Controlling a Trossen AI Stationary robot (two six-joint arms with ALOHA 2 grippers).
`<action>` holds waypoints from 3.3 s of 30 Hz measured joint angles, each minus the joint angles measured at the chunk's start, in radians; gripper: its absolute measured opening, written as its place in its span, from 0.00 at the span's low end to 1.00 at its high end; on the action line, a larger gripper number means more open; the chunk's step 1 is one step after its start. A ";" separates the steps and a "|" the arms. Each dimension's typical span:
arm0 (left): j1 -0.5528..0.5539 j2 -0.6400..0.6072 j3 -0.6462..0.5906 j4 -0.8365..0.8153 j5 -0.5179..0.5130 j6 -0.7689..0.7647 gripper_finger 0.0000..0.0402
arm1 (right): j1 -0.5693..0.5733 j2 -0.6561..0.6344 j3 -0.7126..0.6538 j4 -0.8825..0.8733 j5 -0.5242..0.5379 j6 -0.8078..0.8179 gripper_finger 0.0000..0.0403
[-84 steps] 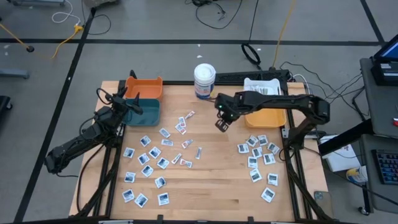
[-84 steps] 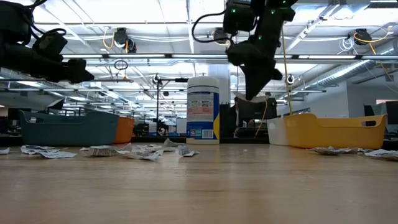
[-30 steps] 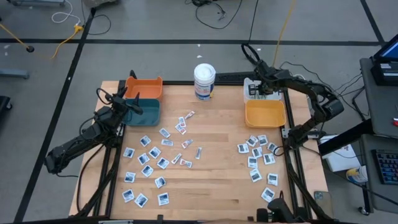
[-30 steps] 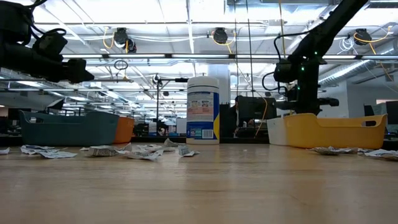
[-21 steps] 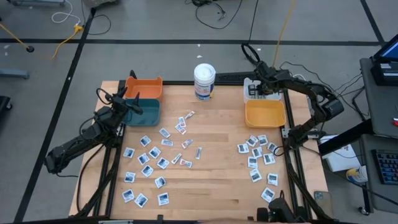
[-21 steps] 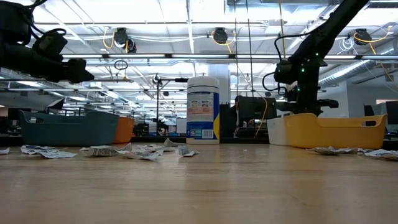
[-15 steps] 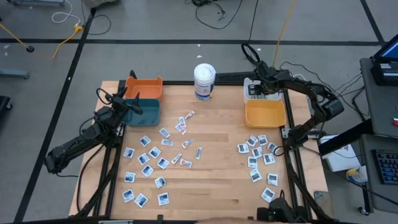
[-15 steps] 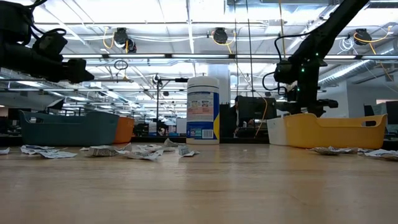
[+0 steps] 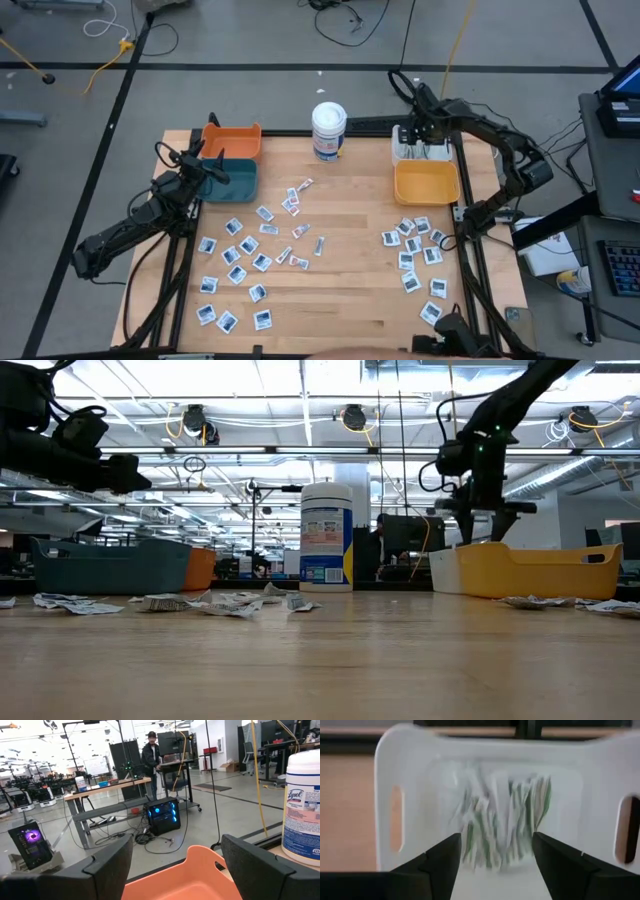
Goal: Pick & Place First Aid Supplies
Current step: Put the black pad into the yellow bin
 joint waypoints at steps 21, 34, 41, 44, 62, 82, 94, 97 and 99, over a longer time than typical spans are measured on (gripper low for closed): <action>0.000 0.000 0.000 0.000 0.000 0.000 0.77 | 0.120 -0.119 0.079 -0.360 -0.114 0.127 0.60; 0.000 0.000 0.000 0.000 0.000 0.000 0.77 | 0.521 -0.220 0.079 -0.450 -0.117 0.148 0.60; 0.000 0.000 0.000 0.000 0.000 0.000 0.77 | 0.786 -0.247 0.079 -0.455 -0.109 0.332 0.60; 0.000 0.000 0.000 0.000 0.000 0.000 0.77 | 0.902 -0.248 0.079 -0.456 -0.085 0.411 0.60; 0.000 0.000 0.000 0.000 0.000 0.000 0.77 | 1.514 -0.237 0.078 -0.447 0.014 1.033 0.60; 0.000 0.000 0.000 0.000 0.000 0.000 0.77 | 1.768 -0.122 -0.197 -0.138 0.014 1.301 0.60; 0.000 0.000 0.000 0.000 0.000 0.000 0.77 | 1.767 -0.035 -0.336 0.057 -0.038 1.266 0.60; 0.000 0.000 0.000 0.000 0.000 0.000 0.77 | 1.767 -0.020 -0.346 0.116 -0.031 1.259 0.60; 0.000 0.000 0.000 0.000 0.000 0.000 0.77 | 1.765 -0.015 -0.357 0.130 -0.031 1.259 0.60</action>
